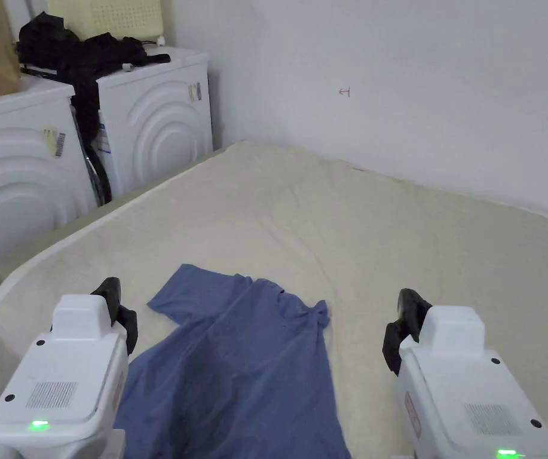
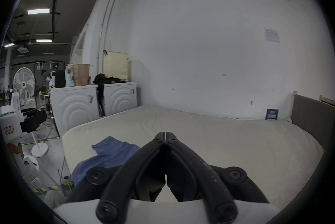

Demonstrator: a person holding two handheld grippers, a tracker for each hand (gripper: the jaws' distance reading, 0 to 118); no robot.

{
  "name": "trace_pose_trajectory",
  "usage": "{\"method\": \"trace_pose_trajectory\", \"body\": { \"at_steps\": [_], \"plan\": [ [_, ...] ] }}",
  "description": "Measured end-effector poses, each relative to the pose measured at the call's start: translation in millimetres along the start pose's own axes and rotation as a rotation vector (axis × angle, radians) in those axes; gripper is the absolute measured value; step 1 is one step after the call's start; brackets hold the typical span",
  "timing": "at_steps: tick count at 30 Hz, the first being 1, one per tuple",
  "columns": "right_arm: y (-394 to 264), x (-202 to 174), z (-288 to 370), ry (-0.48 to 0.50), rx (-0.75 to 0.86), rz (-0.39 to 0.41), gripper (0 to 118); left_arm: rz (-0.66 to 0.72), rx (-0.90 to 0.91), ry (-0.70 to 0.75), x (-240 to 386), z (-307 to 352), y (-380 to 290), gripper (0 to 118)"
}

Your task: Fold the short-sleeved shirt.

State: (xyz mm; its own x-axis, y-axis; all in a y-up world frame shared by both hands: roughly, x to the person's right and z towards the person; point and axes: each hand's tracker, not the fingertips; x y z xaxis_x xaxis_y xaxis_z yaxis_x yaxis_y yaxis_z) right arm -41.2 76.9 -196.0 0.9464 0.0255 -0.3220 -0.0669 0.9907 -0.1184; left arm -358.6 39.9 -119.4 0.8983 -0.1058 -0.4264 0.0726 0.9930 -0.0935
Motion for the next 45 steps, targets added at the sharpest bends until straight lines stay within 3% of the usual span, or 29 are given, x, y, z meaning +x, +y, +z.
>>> {"method": "trace_pose_trajectory", "body": {
  "at_steps": [8,14,17,19,21,22,23,24,30,36,37,38,39,41,43,45],
  "plan": [
    [-1.9,-7.2,-4.3,0.039,-0.004,0.004,1,0.025,-0.058,0.012,-13.8,-4.1,-5.4,0],
    [-3.7,14.2,-1.6,-0.007,-0.01,0.019,1,0.077,-0.21,-0.14,9.8,-35.5,-8.0,0],
    [-7.7,30.4,-3.4,-0.04,-0.019,0.016,1,0.091,-0.347,-0.224,29.4,-61.0,-13.1,7],
    [-9.9,41.5,-4.1,-0.064,-0.027,0.015,1,0.095,-0.425,-0.271,45.2,-76.6,-19.1,35],
    [-13.6,52.4,-5.6,-0.084,-0.041,0.006,1,0.104,-0.505,-0.305,62.4,-91.6,-27.6,83],
    [-15.3,57.4,-5.9,-0.098,-0.045,0.006,1,0.117,-0.532,-0.315,70.4,-98.6,-32.6,100],
    [-17.0,63.0,-6.0,-0.111,-0.049,0.008,1,0.121,-0.573,-0.327,79.0,-104.2,-36.0,113],
    [-18.5,68.1,-6.2,-0.122,-0.054,0.007,1,0.128,-0.596,-0.325,87.4,-110.2,-41.2,118],
    [-23.6,84.7,-2.5,-0.182,-0.082,-0.006,1,0.122,-0.797,-0.342,132.9,-152.5,-81.4,114],
    [-31.5,103.6,-1.4,-0.221,-0.105,-0.005,1,0.044,-0.981,-0.329,171.3,-169.9,-128.6,81],
    [-34.8,108.2,-1.3,-0.229,-0.11,-0.007,1,0.023,-1.008,-0.327,176.0,-169.7,-134.5,80],
    [-36.8,111.7,-0.8,-0.234,-0.114,-0.009,1,-0.02,-0.985,-0.301,180.3,-162.8,-136.0,75],
    [-38.2,114.6,0.2,-0.239,-0.118,-0.013,1,-0.031,-0.894,-0.301,180.8,-155.2,-131.9,54],
    [-39.3,117.0,3.9,-0.247,-0.124,-0.018,1,-0.018,-0.908,-0.323,183.1,-152.3,-127.7,47],
    [-39.7,120.2,6.8,-0.253,-0.128,-0.022,1,-0.028,-0.901,-0.331,183.7,-150.5,-124.9,13],
    [-37.5,120.9,12.4,-0.26,-0.127,-0.027,1,-0.02,-0.901,-0.338,178.9,-150.8,-122.6,7]
  ]
}}
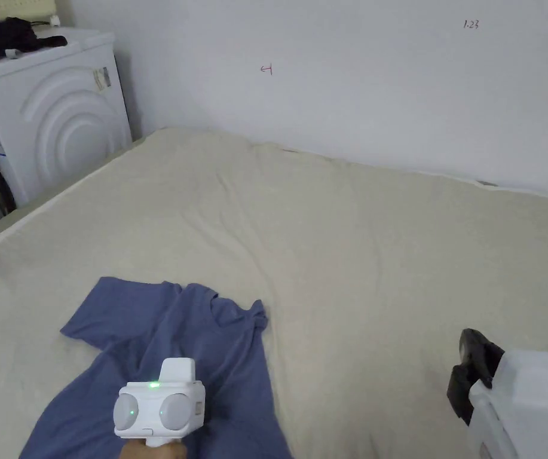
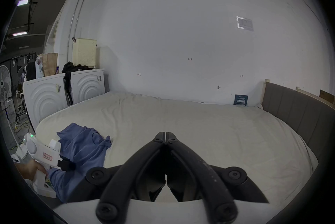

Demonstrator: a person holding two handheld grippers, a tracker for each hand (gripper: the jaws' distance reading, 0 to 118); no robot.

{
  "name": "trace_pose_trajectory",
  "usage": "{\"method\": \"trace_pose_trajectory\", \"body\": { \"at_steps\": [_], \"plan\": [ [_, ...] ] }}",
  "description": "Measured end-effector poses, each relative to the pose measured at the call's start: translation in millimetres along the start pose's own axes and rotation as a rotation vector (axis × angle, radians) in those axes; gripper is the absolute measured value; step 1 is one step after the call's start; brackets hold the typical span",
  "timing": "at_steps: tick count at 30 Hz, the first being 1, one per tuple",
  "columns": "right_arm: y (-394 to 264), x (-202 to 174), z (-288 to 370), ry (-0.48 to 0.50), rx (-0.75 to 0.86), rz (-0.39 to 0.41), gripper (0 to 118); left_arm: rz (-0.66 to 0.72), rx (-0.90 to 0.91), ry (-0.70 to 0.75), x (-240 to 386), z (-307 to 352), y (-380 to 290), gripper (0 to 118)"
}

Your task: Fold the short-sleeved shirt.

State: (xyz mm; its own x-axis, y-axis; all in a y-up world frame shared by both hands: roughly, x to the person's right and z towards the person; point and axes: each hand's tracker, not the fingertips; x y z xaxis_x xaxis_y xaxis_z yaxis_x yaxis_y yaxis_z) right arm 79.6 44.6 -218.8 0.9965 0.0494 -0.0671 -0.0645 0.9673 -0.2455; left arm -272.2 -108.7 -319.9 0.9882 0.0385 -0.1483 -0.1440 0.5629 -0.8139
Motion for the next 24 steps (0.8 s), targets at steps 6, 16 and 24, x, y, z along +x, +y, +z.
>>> {"method": "trace_pose_trajectory", "body": {
  "at_steps": [6,16,24],
  "plan": [
    [7.7,10.8,17.8,-0.023,0.025,-0.016,1,0.108,0.156,-0.218,-6.9,71.4,18.2,6],
    [21.0,45.6,53.7,-0.08,0.096,-0.046,1,-0.106,0.387,-0.422,80.8,188.9,92.3,6],
    [25.7,85.8,89.8,-0.178,0.147,-0.064,1,-0.259,0.431,-0.647,197.6,234.9,131.3,6]
  ]
}}
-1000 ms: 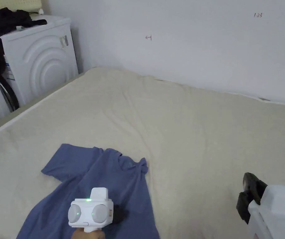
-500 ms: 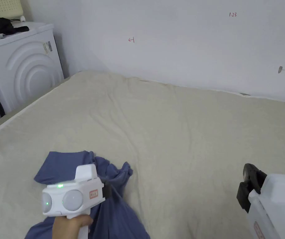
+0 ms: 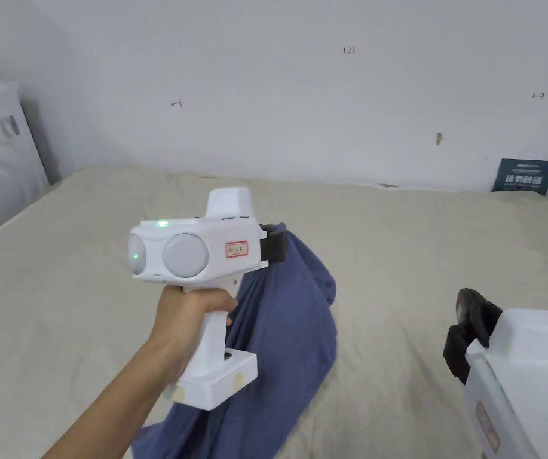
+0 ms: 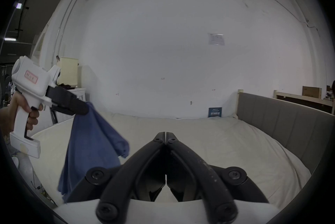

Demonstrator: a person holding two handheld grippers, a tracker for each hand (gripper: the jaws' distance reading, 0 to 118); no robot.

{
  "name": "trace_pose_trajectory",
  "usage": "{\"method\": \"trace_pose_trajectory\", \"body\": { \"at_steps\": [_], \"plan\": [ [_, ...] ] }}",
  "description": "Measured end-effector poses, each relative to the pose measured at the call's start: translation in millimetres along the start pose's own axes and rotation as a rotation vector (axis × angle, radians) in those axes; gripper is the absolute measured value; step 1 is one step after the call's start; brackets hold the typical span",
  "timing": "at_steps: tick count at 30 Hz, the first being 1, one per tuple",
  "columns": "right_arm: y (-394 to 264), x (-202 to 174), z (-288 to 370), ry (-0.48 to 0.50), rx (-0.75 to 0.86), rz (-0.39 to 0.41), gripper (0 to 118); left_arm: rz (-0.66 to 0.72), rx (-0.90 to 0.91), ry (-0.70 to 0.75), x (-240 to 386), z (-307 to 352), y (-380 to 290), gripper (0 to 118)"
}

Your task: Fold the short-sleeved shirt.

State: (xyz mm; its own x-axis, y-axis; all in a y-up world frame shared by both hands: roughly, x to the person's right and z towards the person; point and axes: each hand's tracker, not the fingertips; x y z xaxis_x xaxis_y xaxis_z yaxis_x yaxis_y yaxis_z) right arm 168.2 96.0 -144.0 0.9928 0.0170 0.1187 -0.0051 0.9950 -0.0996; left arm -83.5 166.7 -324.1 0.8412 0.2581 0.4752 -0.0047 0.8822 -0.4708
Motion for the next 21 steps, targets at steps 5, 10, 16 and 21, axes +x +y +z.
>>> {"method": "trace_pose_trajectory", "body": {
  "at_steps": [5,10,16,21],
  "plan": [
    [-0.7,33.4,10.0,-0.069,0.011,-0.003,1,-0.077,-0.043,-0.119,60.8,-38.6,1.4,6],
    [-6.6,63.9,18.2,-0.137,0.003,0.004,1,-0.106,-0.145,-0.199,98.7,-77.0,-33.6,6],
    [-19.6,85.4,22.4,-0.184,-0.023,0.0,1,-0.149,-0.37,-0.175,102.9,-122.8,-119.1,6],
    [-30.3,89.9,20.5,-0.19,-0.048,-0.004,1,-0.247,-0.575,-0.067,86.7,-151.5,-203.8,6]
  ]
}}
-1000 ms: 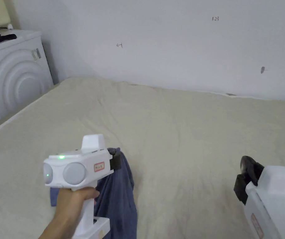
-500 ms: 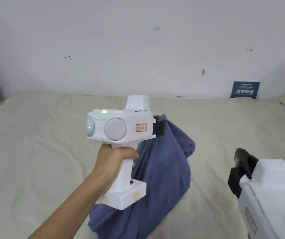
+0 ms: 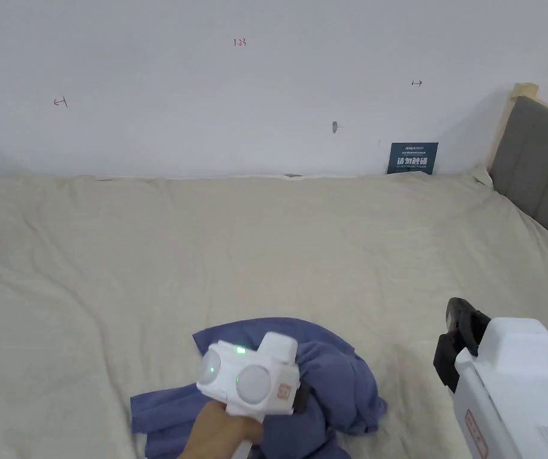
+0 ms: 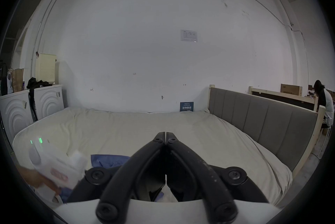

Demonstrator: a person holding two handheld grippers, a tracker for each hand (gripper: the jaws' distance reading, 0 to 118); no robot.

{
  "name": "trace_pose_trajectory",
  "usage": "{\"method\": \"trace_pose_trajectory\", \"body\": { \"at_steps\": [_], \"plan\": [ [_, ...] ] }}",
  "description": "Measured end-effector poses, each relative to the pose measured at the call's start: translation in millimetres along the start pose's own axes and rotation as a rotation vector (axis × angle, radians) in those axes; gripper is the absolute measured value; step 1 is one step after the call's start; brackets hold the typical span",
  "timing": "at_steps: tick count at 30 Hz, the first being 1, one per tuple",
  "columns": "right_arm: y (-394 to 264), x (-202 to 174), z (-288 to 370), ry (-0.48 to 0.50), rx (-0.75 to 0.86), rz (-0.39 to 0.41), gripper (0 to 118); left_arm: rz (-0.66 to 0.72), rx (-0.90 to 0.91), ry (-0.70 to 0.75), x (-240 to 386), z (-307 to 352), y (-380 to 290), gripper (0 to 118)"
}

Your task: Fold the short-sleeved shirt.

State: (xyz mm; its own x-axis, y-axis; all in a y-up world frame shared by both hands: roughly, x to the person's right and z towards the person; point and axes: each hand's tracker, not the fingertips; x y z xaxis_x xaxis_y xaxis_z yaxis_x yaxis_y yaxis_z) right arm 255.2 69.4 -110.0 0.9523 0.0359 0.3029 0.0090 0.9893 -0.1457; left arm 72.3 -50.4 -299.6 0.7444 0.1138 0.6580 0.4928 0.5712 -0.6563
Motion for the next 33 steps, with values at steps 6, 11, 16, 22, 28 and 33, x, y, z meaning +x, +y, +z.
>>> {"method": "trace_pose_trajectory", "body": {
  "at_steps": [6,11,16,22,28,33],
  "plan": [
    [-6.1,-1.8,-2.6,0.007,-0.024,-0.003,1,0.037,-0.116,0.078,-11.9,-50.4,-41.4,6],
    [-4.1,-5.3,0.3,0.01,-0.022,0.006,1,0.109,-0.037,0.054,-12.7,-22.6,-31.2,31],
    [5.6,-11.3,5.9,0.015,0.003,0.01,1,0.144,0.137,0.034,-14.4,35.6,-19.9,118],
    [21.6,-22.6,11.2,0.03,0.047,0.012,1,0.159,0.439,0.118,-21.8,125.8,-4.5,113],
    [36.5,-35.2,13.9,0.044,0.077,0.023,1,0.187,0.728,0.293,-39.7,191.3,-9.3,113],
    [43.7,-44.1,13.7,0.055,0.098,0.039,1,0.122,0.876,0.471,-55.7,213.3,-24.3,109]
  ]
}}
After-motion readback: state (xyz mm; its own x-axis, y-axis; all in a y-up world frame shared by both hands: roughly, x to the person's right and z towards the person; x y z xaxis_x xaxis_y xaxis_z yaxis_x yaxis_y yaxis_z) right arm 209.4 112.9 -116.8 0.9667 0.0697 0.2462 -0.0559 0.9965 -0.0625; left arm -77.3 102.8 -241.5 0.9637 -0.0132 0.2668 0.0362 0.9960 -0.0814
